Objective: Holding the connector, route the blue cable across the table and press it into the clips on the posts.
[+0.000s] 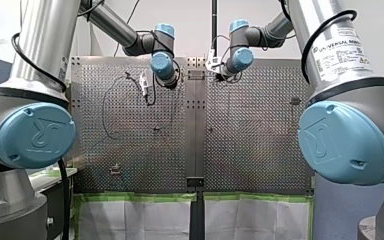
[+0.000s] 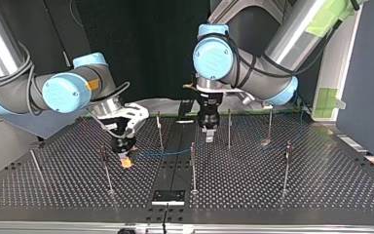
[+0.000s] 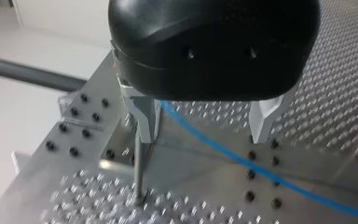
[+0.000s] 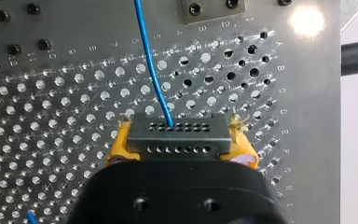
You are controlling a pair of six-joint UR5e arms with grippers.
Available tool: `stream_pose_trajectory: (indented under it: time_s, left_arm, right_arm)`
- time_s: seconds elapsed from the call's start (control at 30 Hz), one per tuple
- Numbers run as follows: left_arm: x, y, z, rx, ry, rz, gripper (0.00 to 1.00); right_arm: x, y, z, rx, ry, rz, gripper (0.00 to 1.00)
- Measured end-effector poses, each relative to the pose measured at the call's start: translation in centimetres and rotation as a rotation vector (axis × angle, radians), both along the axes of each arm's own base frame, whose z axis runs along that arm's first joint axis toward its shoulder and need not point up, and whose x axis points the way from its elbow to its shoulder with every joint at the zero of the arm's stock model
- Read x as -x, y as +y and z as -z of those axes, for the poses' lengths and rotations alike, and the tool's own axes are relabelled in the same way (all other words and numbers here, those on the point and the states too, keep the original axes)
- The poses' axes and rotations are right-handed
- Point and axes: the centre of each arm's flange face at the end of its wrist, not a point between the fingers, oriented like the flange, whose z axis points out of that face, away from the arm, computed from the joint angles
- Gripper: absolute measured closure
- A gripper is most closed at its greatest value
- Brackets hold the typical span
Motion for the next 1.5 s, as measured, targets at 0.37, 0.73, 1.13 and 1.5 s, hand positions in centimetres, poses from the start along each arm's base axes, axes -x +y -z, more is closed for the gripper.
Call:
stream_pose_trajectory:
  time_s: [0.37, 0.73, 1.13, 1.5]
  left_arm:
    - [3.6, -2.3, -1.8, -0.016, -0.038, 0.043, 0.0]
    - [6.0, -6.9, -3.5, -0.017, -0.115, 0.072, 0.0]
    - [3.8, -9.5, -4.4, -0.048, -0.114, 0.066, 0.0]
    - [-0.5, -11.2, -3.4, -0.066, -0.102, 0.039, 0.0]
  right_arm:
    - [0.1, -0.1, 0.0, 0.0, 0.002, 0.0, 1.0]
    - [0.6, -0.4, 0.0, 0.001, 0.01, 0.012, 1.0]
    - [0.7, -0.4, -0.1, 0.0, 0.011, 0.012, 1.0]
    - [0.7, -0.4, -0.2, 0.001, 0.01, 0.012, 1.0]
